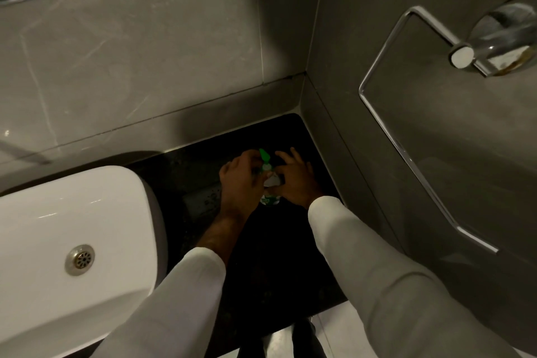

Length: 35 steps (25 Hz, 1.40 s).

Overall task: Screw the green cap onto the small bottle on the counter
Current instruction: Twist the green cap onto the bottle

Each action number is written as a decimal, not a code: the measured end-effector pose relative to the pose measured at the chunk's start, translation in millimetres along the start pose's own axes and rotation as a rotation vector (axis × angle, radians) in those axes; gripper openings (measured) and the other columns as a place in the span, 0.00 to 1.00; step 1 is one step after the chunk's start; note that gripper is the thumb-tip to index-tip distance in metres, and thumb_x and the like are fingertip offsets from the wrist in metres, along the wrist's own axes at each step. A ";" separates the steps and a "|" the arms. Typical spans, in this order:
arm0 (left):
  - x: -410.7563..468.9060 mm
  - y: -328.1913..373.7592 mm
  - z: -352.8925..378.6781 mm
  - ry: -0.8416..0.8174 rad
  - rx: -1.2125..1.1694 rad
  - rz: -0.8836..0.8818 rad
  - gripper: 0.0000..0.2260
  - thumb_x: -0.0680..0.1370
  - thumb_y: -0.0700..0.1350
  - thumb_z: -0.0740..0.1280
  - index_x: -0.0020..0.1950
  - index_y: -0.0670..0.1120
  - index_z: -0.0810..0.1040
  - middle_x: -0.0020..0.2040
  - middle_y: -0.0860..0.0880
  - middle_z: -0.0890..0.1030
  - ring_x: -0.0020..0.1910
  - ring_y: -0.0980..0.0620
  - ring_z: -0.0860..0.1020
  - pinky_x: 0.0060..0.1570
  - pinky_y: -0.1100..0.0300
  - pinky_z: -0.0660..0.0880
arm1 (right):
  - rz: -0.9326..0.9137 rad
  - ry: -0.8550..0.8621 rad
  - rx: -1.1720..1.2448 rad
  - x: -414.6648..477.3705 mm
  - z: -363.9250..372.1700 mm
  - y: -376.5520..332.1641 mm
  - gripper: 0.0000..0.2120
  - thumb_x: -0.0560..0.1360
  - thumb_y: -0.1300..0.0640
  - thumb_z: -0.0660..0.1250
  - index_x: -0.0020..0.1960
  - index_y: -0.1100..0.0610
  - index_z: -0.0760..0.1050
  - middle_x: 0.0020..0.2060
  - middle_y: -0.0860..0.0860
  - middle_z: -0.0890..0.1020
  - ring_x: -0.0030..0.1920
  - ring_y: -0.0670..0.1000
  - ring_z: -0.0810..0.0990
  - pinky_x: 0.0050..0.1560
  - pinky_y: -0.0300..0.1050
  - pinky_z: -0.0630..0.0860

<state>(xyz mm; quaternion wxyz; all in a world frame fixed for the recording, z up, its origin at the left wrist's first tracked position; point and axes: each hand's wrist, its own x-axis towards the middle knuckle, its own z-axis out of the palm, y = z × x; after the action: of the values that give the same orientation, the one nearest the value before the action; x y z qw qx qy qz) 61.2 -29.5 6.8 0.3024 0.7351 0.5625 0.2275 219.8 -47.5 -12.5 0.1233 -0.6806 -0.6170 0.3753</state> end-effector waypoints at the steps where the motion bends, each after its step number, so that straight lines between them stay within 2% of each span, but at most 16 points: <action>1: 2.1 -0.2 -1.3 -0.038 -0.015 0.008 0.19 0.71 0.51 0.73 0.59 0.55 0.73 0.51 0.56 0.81 0.54 0.49 0.81 0.59 0.40 0.74 | 0.001 -0.001 -0.002 -1.0 -1.0 2.2 0.20 0.67 0.41 0.73 0.56 0.48 0.80 0.78 0.46 0.59 0.79 0.57 0.45 0.75 0.67 0.44; 3: 8.5 -1.1 -10.6 -0.133 -0.074 0.001 0.21 0.69 0.57 0.73 0.60 0.56 0.73 0.53 0.54 0.83 0.55 0.50 0.81 0.60 0.44 0.76 | 0.001 -0.004 -0.001 -3.2 -1.5 7.0 0.20 0.67 0.41 0.73 0.56 0.48 0.80 0.78 0.45 0.59 0.79 0.57 0.45 0.75 0.67 0.45; 5: 16.6 -2.8 -23.3 -0.190 -0.012 0.069 0.29 0.68 0.58 0.74 0.67 0.53 0.73 0.63 0.48 0.80 0.64 0.47 0.76 0.66 0.49 0.72 | -0.005 -0.002 0.009 -5.5 -0.3 9.0 0.19 0.67 0.41 0.73 0.54 0.47 0.81 0.78 0.45 0.60 0.79 0.57 0.45 0.74 0.68 0.46; 7: 26.5 1.1 -36.2 -0.226 0.159 0.222 0.31 0.71 0.55 0.73 0.73 0.54 0.69 0.72 0.49 0.74 0.74 0.46 0.67 0.71 0.42 0.65 | -0.023 -0.016 -0.041 -5.1 2.6 7.9 0.21 0.66 0.41 0.74 0.57 0.46 0.80 0.78 0.45 0.59 0.79 0.57 0.45 0.74 0.69 0.47; 9: 35.6 7.7 -45.8 -0.248 0.294 0.347 0.23 0.73 0.51 0.73 0.69 0.56 0.76 0.67 0.51 0.79 0.74 0.46 0.67 0.70 0.37 0.62 | -0.033 -0.022 -0.066 -4.3 3.7 7.2 0.23 0.65 0.40 0.74 0.59 0.45 0.79 0.78 0.45 0.58 0.79 0.57 0.44 0.74 0.69 0.46; 11: 39.5 16.0 -52.1 -0.241 0.381 0.376 0.15 0.73 0.52 0.72 0.59 0.56 0.83 0.58 0.50 0.84 0.69 0.46 0.71 0.69 0.42 0.60 | -0.028 -0.015 -0.044 -3.5 2.6 8.6 0.23 0.65 0.40 0.74 0.57 0.45 0.79 0.78 0.45 0.59 0.79 0.58 0.44 0.74 0.68 0.47; 13: 40.9 22.0 -54.6 -0.224 0.433 0.359 0.12 0.72 0.57 0.69 0.53 0.57 0.85 0.50 0.50 0.84 0.63 0.45 0.74 0.65 0.45 0.61 | -0.011 -0.012 -0.037 -3.8 2.1 9.9 0.21 0.65 0.40 0.74 0.56 0.46 0.80 0.78 0.46 0.59 0.79 0.58 0.44 0.74 0.68 0.47; 15: 39.9 27.4 -52.3 -0.208 0.475 0.303 0.11 0.72 0.59 0.69 0.51 0.57 0.84 0.46 0.51 0.82 0.59 0.46 0.74 0.62 0.46 0.62 | 0.007 -0.012 -0.017 -3.5 2.5 8.1 0.22 0.65 0.40 0.74 0.56 0.47 0.80 0.78 0.46 0.59 0.79 0.57 0.45 0.74 0.68 0.46; 19: 36.4 44.6 -41.3 -0.238 0.400 0.115 0.08 0.75 0.54 0.68 0.52 0.54 0.79 0.44 0.54 0.79 0.55 0.47 0.76 0.66 0.42 0.61 | 0.015 -0.020 -0.027 -1.7 1.7 5.5 0.22 0.66 0.40 0.73 0.56 0.47 0.80 0.78 0.46 0.59 0.79 0.57 0.44 0.75 0.67 0.46; 22: 35.9 49.0 -35.6 -0.244 0.303 0.014 0.07 0.75 0.52 0.69 0.50 0.52 0.78 0.44 0.53 0.81 0.52 0.48 0.78 0.67 0.40 0.61 | 0.011 -0.029 -0.024 -3.0 2.8 7.1 0.22 0.66 0.41 0.73 0.58 0.46 0.79 0.78 0.45 0.58 0.79 0.57 0.44 0.75 0.68 0.46; 27: 30.9 44.1 -36.7 -0.290 0.299 0.042 0.09 0.74 0.55 0.69 0.50 0.53 0.78 0.45 0.52 0.81 0.51 0.49 0.78 0.69 0.40 0.59 | -0.020 0.004 -0.009 -9.1 6.5 11.6 0.24 0.66 0.41 0.73 0.61 0.46 0.78 0.78 0.46 0.60 0.79 0.56 0.45 0.75 0.68 0.45; 30: 18.0 39.5 -35.6 -0.342 0.345 0.063 0.10 0.72 0.58 0.70 0.46 0.54 0.76 0.41 0.54 0.78 0.48 0.52 0.74 0.67 0.43 0.57 | -0.060 0.064 -0.018 -20.1 16.0 16.8 0.25 0.65 0.37 0.72 0.60 0.43 0.78 0.77 0.45 0.62 0.79 0.55 0.44 0.75 0.65 0.41; 32: 7.7 37.1 -34.2 -0.366 0.365 0.067 0.10 0.71 0.58 0.70 0.44 0.55 0.74 0.42 0.54 0.78 0.50 0.51 0.75 0.67 0.42 0.57 | -0.063 0.093 -0.019 -25.1 22.4 17.2 0.24 0.64 0.37 0.73 0.58 0.43 0.79 0.76 0.44 0.62 0.79 0.53 0.44 0.76 0.62 0.39; 35: -2.7 35.6 -35.3 -0.344 0.340 0.082 0.09 0.73 0.58 0.69 0.46 0.55 0.75 0.43 0.53 0.79 0.52 0.50 0.75 0.67 0.42 0.58 | -0.060 0.100 -0.019 -27.5 25.5 16.3 0.23 0.65 0.38 0.73 0.58 0.43 0.80 0.76 0.45 0.63 0.79 0.53 0.45 0.76 0.64 0.41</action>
<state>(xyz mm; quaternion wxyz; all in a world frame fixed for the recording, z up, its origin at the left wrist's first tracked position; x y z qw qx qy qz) 61.2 -32.0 57.0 0.2564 0.8257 0.5024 0.0132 216.3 -84.1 -30.5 0.1588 -0.6809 -0.6337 0.3311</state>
